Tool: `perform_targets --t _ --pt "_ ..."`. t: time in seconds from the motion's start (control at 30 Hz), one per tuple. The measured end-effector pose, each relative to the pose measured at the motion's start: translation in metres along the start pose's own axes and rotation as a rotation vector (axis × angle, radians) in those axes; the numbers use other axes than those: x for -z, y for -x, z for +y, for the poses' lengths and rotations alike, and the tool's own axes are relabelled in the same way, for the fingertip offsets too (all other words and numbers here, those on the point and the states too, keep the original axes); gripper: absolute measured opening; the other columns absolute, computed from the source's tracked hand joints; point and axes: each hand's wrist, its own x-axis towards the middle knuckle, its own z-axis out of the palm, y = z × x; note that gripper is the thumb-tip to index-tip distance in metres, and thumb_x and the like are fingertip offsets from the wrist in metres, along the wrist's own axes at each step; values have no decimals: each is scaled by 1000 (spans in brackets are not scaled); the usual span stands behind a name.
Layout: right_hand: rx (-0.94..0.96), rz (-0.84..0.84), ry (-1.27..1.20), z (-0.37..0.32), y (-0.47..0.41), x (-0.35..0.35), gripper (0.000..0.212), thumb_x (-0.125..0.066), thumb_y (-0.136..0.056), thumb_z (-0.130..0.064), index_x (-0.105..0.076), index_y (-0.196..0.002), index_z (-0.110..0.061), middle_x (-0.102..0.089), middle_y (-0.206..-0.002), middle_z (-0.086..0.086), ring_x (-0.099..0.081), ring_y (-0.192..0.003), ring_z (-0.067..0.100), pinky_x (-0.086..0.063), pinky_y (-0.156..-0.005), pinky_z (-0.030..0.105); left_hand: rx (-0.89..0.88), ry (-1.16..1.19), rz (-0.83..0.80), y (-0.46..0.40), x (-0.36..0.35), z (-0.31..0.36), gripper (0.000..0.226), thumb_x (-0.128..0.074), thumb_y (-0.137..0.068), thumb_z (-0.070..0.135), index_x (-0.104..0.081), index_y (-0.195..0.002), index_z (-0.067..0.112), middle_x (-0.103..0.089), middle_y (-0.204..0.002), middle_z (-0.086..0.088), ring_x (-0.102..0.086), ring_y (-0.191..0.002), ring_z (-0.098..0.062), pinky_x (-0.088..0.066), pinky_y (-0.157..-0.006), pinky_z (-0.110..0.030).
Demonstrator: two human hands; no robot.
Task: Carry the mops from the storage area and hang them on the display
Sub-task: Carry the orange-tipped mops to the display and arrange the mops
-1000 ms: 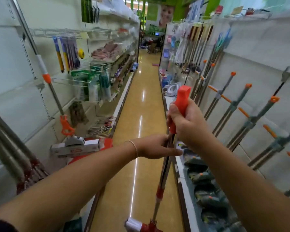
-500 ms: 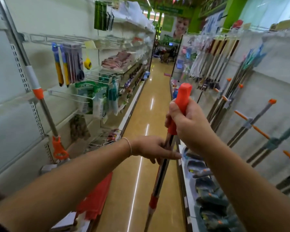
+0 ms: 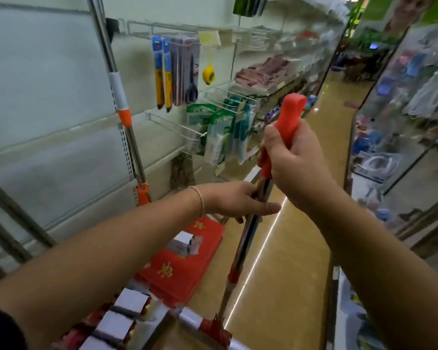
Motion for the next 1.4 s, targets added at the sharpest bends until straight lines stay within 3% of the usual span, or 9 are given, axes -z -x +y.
perform_targets --t 0.2,0.3,0.5,0.67,0.77,0.87,1.1,1.27,1.4 --pt "123 -156 -48 18 -58 4 17 -51 -100 -33 -51 -106 -17 -61 -90 14 -64 -77 26 -56 -73 57 165 60 192 -19 28 3 62 -60 -71 72 -63 -87 13 -65 -90 -17 -61 -84 -27 -52 -87 -51" --pt "188 -198 -63 18 -80 7 13 -51 -96 -40 -49 -97 -28 -63 -99 19 -66 -86 35 -55 -74 59 232 120 232 -27 40 12 43 -65 -77 58 -63 -82 15 -69 -90 -9 -67 -92 -28 -54 -89 -48" --pt "301 -330 -142 7 -114 8 12 -50 -102 -36 -47 -99 -26 -63 -104 19 -65 -89 32 -56 -75 52 325 209 362 -24 64 31 38 -62 -90 35 -64 -98 -2 -71 -103 -19 -69 -100 -32 -52 -93 -51" --pt "357 -364 -219 -6 -129 1 19 -51 -100 -37 -52 -106 -19 -64 -101 17 -65 -88 32 -55 -78 53 361 248 364 -15 80 41 47 -59 -81 39 -65 -101 -3 -71 -106 -19 -68 -102 -33 -53 -83 -36" --pt "384 -351 -238 -16 -136 -7 20 -51 -96 -41 -51 -101 -21 -64 -96 16 -66 -84 33 -55 -76 56 376 253 383 -7 89 43 51 -58 -83 39 -65 -105 -7 -70 -109 -21 -66 -102 -38 -53 -84 -38" --pt "414 -344 -231 -23 -141 -15 13 -52 -99 -39 -45 -93 -30 -63 -93 12 -67 -84 32 -56 -73 55 363 248 428 0 98 42 28 -57 -94 27 -64 -95 0 -68 -109 -24 -65 -104 -41 -54 -84 -40" --pt "453 -313 -212 -32 -150 -38 13 -53 -100 -38 -47 -98 -27 -60 -89 8 -66 -79 28 -57 -71 51 323 196 483 18 121 36 11 -61 -93 21 -63 -87 11 -70 -106 -13 -67 -103 -30 -56 -89 -40" --pt "486 -315 -205 -40 -165 -56 13 -53 -101 -36 -44 -94 -29 -56 -83 1 -60 -73 16 -51 -61 26 299 130 614 27 134 31 13 -65 -90 23 -66 -95 12 -70 -103 -9 -68 -98 -21 -58 -85 -39" --pt "483 -364 -257 -49 -181 -68 12 -53 -101 -38 -45 -99 -28 -62 -93 9 -67 -84 27 -58 -72 40 320 90 726 30 151 34 15 -67 -89 21 -64 -99 10 -72 -95 -5 -70 -89 -16 -59 -82 -35"
